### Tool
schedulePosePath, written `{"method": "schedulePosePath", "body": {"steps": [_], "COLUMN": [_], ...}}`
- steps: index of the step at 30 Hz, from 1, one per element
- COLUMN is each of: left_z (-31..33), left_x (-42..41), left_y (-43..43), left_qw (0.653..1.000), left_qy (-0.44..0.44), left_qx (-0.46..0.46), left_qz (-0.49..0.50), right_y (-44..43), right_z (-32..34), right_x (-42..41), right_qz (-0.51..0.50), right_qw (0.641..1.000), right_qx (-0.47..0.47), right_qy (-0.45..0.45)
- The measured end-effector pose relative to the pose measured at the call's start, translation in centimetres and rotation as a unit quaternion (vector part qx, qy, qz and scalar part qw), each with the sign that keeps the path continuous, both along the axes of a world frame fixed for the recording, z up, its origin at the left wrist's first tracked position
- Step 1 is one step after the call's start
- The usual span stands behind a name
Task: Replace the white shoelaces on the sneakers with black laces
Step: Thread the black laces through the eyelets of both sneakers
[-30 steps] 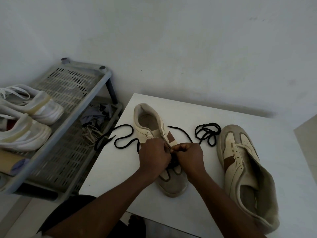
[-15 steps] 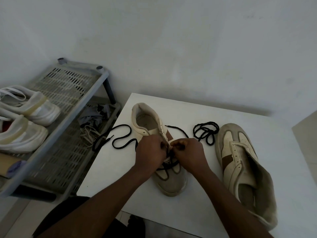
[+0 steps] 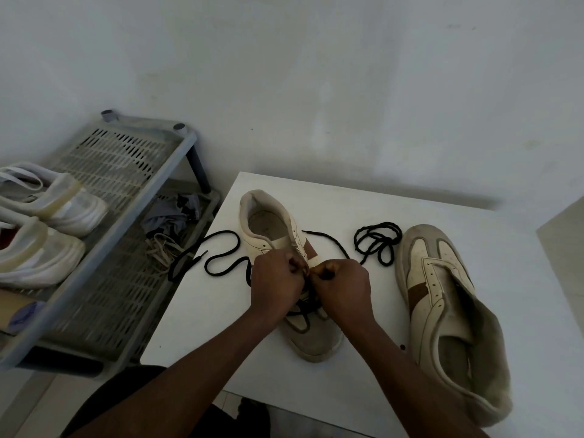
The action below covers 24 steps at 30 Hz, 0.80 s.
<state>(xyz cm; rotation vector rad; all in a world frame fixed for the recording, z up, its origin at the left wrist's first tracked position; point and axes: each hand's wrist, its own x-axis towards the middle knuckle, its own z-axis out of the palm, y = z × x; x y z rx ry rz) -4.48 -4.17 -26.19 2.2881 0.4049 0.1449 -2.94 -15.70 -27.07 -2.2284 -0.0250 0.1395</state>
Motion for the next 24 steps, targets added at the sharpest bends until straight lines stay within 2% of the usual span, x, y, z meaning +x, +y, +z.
{"method": "schedulePosePath", "body": {"steps": [4,6,9,10,16,19,21,24], "left_z": [0.0,0.2,0.2,0.2,0.2,0.2,0.2,0.3], "left_x": [0.0,0.0,0.1,0.2,0.7,0.7,0.8,1.3], "left_y": [0.1,0.2,0.4,0.5,1.2,1.1,1.2,1.7], "left_qw": [0.999,1.000,1.000,1.000,0.999,0.999,1.000,0.999], "left_qy": [-0.006,-0.004,-0.010,-0.007,0.014,0.004,0.009,0.031], "left_qx": [-0.017,0.002,0.011,0.008,-0.029,-0.019,-0.006,-0.028], "left_qz": [0.031,0.024,0.004,-0.004,-0.035,-0.028,-0.017,-0.013], "right_y": [-0.1,-0.6,-1.5,-1.5,-1.3,-1.3,-1.3,-2.0], "right_z": [0.2,0.5,0.8,0.6,-0.4,-1.0,-1.2,-0.4], "right_x": [-0.6,0.0,1.4,1.5,1.2,1.4,1.6,2.6], "right_qz": [-0.012,-0.002,0.028,0.048,0.078,0.111,0.101,0.035], "right_qw": [1.000,1.000,0.993,0.993,0.993,0.986,0.988,0.994], "right_qx": [0.001,0.017,0.090,0.082,-0.003,-0.067,-0.057,-0.008], "right_qy": [-0.021,0.007,0.074,0.071,-0.084,-0.106,-0.103,-0.106]}}
